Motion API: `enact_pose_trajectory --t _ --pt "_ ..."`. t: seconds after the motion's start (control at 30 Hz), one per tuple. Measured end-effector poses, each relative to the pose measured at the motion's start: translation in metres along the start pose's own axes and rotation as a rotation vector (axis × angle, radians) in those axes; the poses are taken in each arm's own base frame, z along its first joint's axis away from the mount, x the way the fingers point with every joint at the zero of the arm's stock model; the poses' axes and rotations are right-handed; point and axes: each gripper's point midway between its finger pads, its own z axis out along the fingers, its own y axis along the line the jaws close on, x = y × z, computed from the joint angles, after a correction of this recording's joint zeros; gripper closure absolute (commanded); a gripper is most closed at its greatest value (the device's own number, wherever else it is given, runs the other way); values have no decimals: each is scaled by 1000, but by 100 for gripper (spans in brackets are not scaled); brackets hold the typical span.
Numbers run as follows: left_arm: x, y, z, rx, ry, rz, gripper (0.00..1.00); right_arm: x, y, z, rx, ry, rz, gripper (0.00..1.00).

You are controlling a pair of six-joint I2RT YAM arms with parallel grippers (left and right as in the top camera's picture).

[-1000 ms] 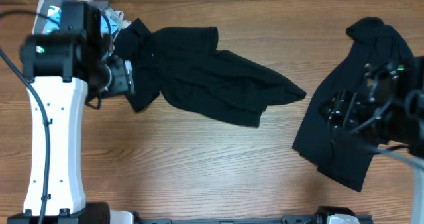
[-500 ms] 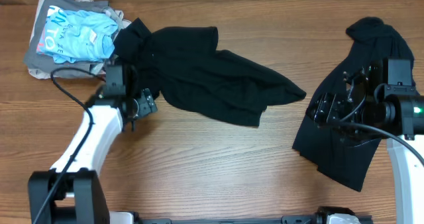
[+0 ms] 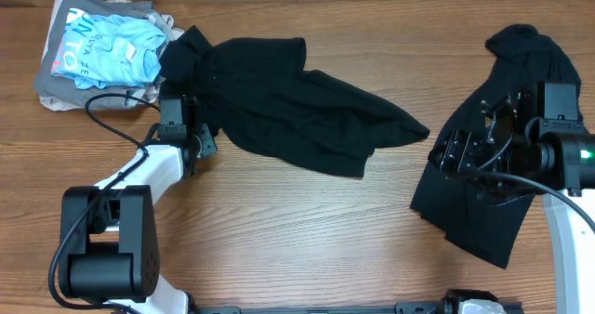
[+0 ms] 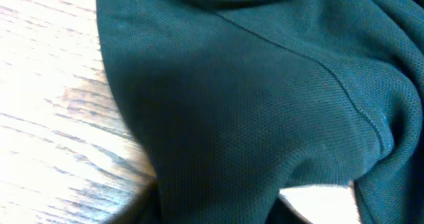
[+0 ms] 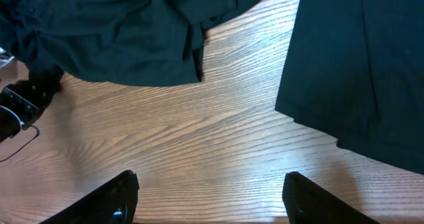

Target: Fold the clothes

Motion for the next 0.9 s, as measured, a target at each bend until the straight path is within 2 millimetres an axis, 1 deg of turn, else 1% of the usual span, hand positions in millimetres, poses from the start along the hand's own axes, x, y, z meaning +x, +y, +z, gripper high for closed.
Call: enact_pose_trajectory --t 0.13,0.2,0.27,0.3,0.4,0.43,0.47,0.5,0.53,0.57,0.6,0.67,0.7,0.77,0.83,0.9 --pt "6 1 -5 -13 61 4 96 -2 0 0 -2 -7 -2 26" --pt "16 3 -11 -27 137 9 96 -2 0 0 -2 -6 -2 27" --pt "29 6 -24 -47 239 17 96 -2 0 0 -2 -6 -2 26" --pt "33 8 -36 -59 289 22 96 -1 0 0 -2 -6 -2 26" --pt "8 1 -85 -42 289 37 96 1 1 10 -2 10 -14 26" --pt "-2 -1 -97 -33 263 42 96 4 1 18 0 29 -23 26" --pt "-41 -10 -143 14 138 52 96 11 2 34 4 77 -40 26" --pt "-53 -13 -162 32 87 57 96 13 3 42 -1 86 -55 26" --pt "-64 -15 -185 48 40 59 96 16 5 50 -4 100 -72 26" --pt "-72 -16 -203 61 2 60 96 20 8 62 -9 115 -97 25" --pt "-80 -17 -219 76 -42 61 96 23 10 69 -12 130 -108 25" --pt "-94 -19 -250 103 -130 65 96 34 14 88 -19 173 -136 25" --pt "-98 -20 -262 113 -164 65 96 38 16 98 -26 189 -145 25" --pt "-100 -19 -275 123 -198 64 96 38 21 115 -46 185 -162 25" --pt "-98 -18 -278 123 -198 64 96 39 25 128 -63 189 -176 26" --pt "-96 -18 -275 119 -186 65 96 40 33 141 -84 192 -188 26"
